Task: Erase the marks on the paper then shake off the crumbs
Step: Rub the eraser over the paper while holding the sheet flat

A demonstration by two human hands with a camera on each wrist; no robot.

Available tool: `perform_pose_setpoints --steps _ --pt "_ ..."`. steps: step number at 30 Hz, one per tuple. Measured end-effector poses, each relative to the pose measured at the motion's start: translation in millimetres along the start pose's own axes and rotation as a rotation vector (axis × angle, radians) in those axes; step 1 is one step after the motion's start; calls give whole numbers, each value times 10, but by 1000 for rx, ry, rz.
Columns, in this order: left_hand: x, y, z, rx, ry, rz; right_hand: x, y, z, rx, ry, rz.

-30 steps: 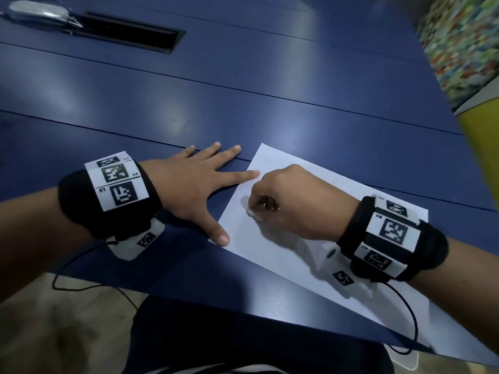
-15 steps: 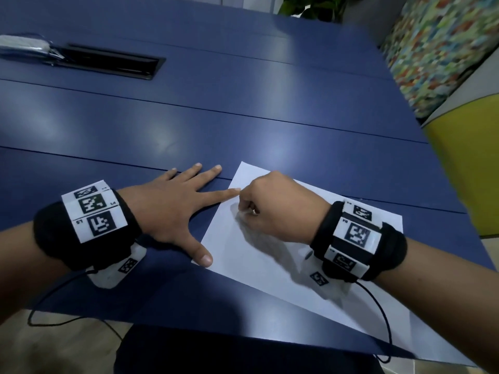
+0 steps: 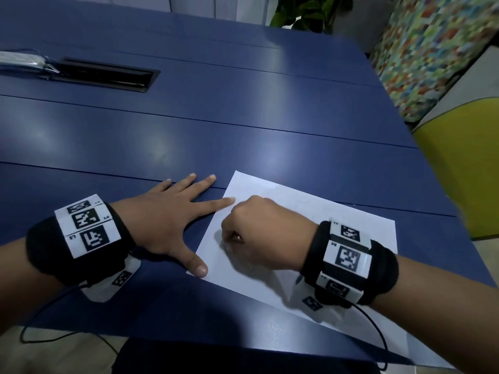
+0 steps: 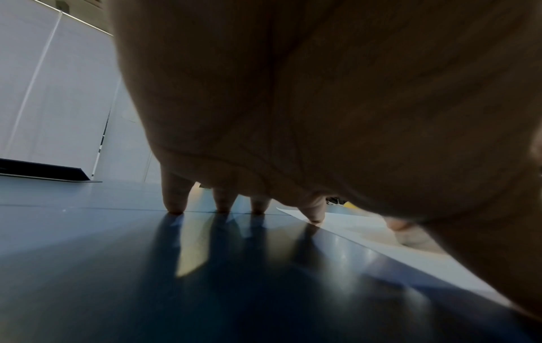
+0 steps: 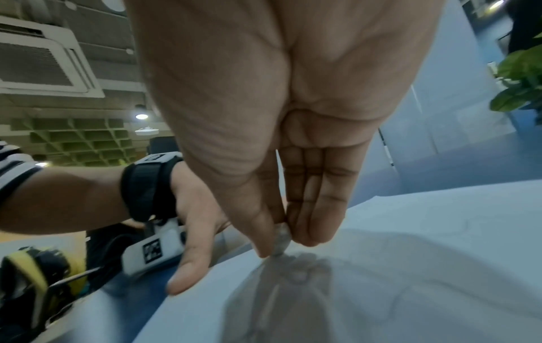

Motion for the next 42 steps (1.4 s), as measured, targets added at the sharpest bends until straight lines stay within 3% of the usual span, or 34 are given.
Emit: perform_pose_setpoints --steps 4,10,15,20,25,30,35,40,42 --pt "6 -3 -10 -10 0 16 -135 -223 48 69 -112 26" --pt "-2 2 -4 -11 -3 9 -28 -102 -3 3 -64 54" --pt "3 7 4 -17 -2 23 -167 -340 46 100 -154 44" --pt "1 17 16 -12 -18 31 5 -63 10 -19 -62 54" --pt "16 25 24 -20 -11 29 -169 -384 63 117 -149 62" --pt "13 23 31 -14 -13 28 54 3 -22 -14 -66 68" --pt "18 28 25 -20 -1 26 -138 -380 30 125 -170 91" --pt "7 15 14 -13 -8 26 54 -54 -20 9 -82 78" --pt "3 12 13 -18 -2 30 2 -142 -6 42 -96 78"
Point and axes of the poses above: each hand's wrist, its own z-axis towards the middle knuckle, its own x-axis out of the palm, y = z × x, the point moved 7 cm from there along z, towards the middle knuckle, and after that the axes turned 15 degrees about y, right-handed, at the moved point
